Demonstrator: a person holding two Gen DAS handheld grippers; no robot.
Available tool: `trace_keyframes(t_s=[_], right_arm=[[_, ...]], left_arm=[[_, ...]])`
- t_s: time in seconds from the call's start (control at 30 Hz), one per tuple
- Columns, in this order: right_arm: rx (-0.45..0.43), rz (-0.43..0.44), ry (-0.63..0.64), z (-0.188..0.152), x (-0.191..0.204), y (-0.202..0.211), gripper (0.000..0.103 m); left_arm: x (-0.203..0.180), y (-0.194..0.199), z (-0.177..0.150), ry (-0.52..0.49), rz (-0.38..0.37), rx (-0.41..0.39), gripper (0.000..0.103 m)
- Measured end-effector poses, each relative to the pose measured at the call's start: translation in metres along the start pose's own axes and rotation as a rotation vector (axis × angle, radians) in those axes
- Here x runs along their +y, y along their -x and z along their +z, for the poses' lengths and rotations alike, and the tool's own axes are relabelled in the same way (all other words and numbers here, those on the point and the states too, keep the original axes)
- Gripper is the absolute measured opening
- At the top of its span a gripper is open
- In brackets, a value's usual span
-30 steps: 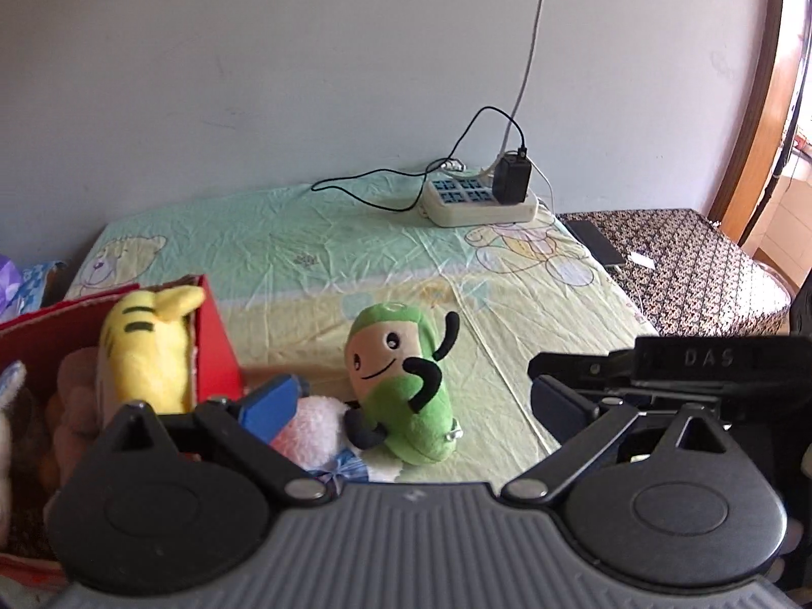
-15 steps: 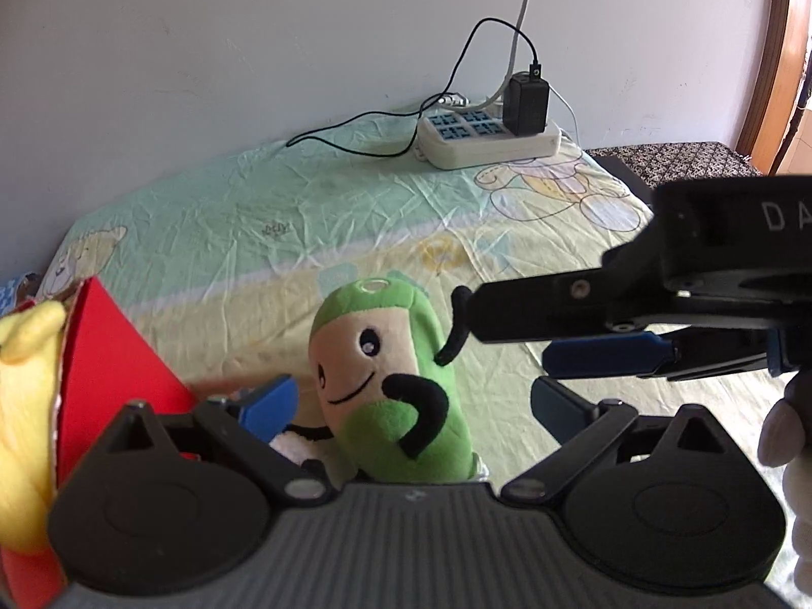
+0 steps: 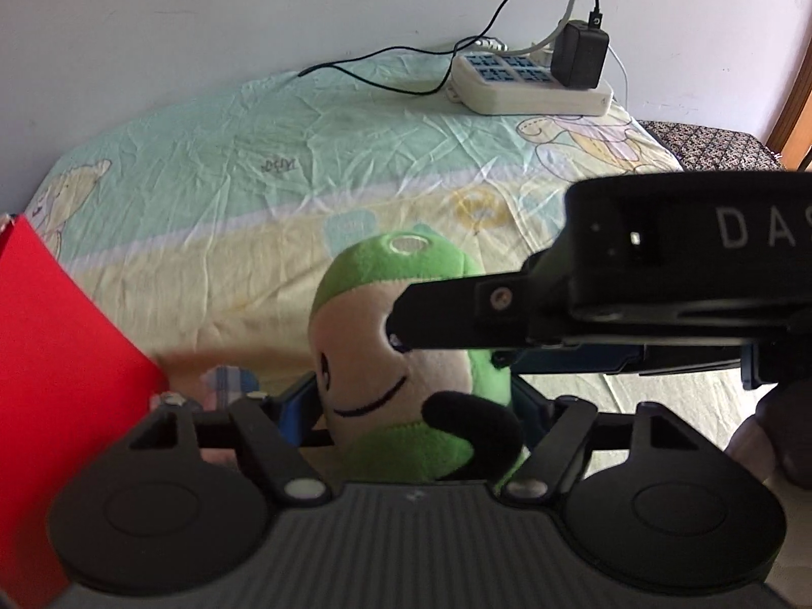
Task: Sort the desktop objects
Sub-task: 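Squeeze the green plush between both grippers, then lift the green plush with both grippers and carry it over the red box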
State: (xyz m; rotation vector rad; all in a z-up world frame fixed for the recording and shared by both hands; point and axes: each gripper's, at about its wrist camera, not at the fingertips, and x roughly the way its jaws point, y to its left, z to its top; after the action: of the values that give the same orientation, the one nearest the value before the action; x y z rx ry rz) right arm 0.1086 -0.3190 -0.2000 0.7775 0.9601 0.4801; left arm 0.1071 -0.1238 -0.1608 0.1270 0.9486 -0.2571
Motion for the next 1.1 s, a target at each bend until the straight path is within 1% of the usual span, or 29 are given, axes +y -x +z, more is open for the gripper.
trace_keyframes(t_s=[0.07,0.17,0.23,0.3,0.37,0.47,0.6,0.87,1.1], right_arm=[[0.016,-0.001,0.000,0.001,-0.002,-0.006,0.070],[0.020,0.024,-0.012,0.001,-0.006,-0.008,0.069],[0.025,0.033,-0.016,0.000,-0.007,-0.010,0.069],[0.029,0.037,-0.009,0.000,-0.007,-0.009,0.067],[0.025,0.046,-0.003,-0.001,-0.005,-0.005,0.062],[0.020,0.041,-0.010,-0.005,-0.005,0.003,0.061],[0.003,0.044,-0.023,-0.010,-0.007,0.022,0.061],[-0.007,0.011,-0.054,-0.038,-0.009,0.061,0.061],[0.022,-0.009,-0.059,-0.073,-0.007,0.087,0.061]], left_arm=[[0.002,-0.001,0.001,0.013,0.000,0.005,0.073],[0.005,0.000,0.004,0.035,-0.010,0.010,0.072],[0.004,0.000,0.004,0.030,-0.006,0.016,0.070],[0.001,0.003,0.004,0.020,-0.004,0.020,0.069],[-0.003,0.006,0.003,0.005,-0.005,0.024,0.068],[-0.010,0.012,0.002,0.000,-0.027,0.025,0.068],[-0.023,0.026,-0.004,-0.036,-0.042,0.008,0.068],[-0.044,0.052,-0.031,-0.078,-0.106,0.021,0.068],[-0.057,0.081,-0.065,-0.101,-0.151,0.031,0.068]])
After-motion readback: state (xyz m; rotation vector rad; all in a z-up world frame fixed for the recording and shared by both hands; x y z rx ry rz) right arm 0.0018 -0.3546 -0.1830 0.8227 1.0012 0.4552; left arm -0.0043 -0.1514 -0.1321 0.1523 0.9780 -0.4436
